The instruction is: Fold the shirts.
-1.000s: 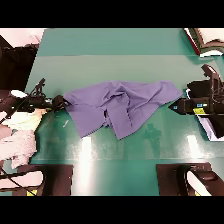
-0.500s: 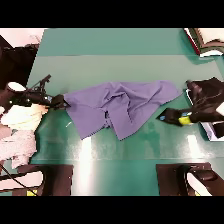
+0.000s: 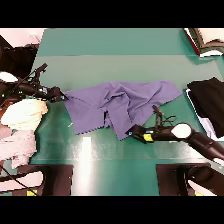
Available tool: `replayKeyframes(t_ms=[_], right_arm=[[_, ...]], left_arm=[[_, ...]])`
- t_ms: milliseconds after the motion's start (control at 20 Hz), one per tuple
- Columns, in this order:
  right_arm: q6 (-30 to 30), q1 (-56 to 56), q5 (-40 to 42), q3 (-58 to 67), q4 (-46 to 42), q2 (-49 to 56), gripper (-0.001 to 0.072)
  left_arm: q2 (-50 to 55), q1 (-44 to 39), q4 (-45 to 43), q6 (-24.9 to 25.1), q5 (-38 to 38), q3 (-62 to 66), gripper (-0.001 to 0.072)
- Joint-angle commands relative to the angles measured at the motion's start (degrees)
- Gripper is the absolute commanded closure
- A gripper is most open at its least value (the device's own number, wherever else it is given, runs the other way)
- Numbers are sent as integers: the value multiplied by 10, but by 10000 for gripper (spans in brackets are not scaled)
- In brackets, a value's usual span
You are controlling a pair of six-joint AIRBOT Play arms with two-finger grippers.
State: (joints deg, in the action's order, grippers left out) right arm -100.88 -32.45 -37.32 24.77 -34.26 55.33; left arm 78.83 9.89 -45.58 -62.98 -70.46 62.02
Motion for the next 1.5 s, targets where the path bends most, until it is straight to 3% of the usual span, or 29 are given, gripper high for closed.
replayKeyframes(t_ms=[0,300,350,400,450,550,700,900,950,1000,1050,1450], right_arm=[[-7,-64,69,25,31,72,197],[-4,-79,73,64,25,122,221],[2,-79,74,63,25,122,350],[16,-79,74,63,26,122,440],[25,-79,74,63,26,122,475],[49,-79,78,63,26,122,696],[50,-79,85,63,19,113,701],[49,-67,3,62,-47,39,692],[47,-67,-7,62,-66,21,540],[37,-67,-9,62,-67,8,253],[17,-68,-6,62,-67,2,207],[-5,-89,24,63,-56,109,207]], left_arm=[[-1,0,0,-2,-10,3,681],[-1,0,0,-2,-11,3,681],[-1,0,0,-2,-11,3,681],[-1,0,0,-2,-11,3,681],[-1,0,0,-2,-12,3,681],[-1,0,0,-2,-19,3,681],[-1,0,0,-2,-29,4,682],[-1,0,-5,-2,-37,8,682],[-1,0,-5,-2,-37,8,682],[-1,0,-5,-2,-37,8,682],[-1,0,-5,-2,-37,8,682],[-1,0,-5,-2,-53,8,681]])
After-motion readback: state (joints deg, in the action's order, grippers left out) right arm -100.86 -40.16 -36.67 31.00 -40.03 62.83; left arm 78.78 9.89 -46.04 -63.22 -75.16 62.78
